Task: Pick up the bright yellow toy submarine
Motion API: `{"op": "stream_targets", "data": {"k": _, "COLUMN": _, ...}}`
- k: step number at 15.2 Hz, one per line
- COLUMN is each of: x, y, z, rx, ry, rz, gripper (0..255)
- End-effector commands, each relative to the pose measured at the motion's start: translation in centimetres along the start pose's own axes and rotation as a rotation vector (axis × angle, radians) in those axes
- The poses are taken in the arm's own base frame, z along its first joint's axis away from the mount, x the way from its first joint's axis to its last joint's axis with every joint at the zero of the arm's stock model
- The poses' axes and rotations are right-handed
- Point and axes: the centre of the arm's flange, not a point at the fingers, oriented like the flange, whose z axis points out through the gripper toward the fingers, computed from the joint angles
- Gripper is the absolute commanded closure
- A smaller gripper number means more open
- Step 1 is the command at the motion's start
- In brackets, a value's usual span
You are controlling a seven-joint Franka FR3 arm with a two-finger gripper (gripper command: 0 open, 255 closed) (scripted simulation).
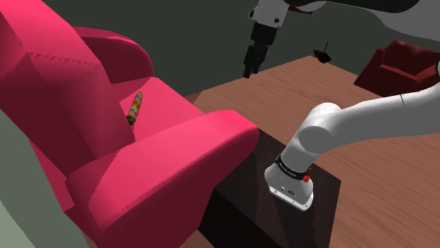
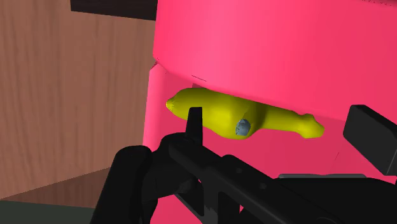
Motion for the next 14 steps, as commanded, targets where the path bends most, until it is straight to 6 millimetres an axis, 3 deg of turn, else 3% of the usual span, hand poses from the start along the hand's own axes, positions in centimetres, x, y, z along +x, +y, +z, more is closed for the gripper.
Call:
{"op": "stream_targets", "data": {"k": 1, "x": 0.0, "y": 0.0, "z": 0.0, "rx": 0.000, "ry": 0.000, "rz": 0.000, "gripper": 0}}
{"op": "stream_targets", "data": {"k": 14, "x": 9.1, "y": -3.2, "z": 14.3, "rx": -0.033, "ry": 0.005, "rz": 0.084, "gripper": 0}}
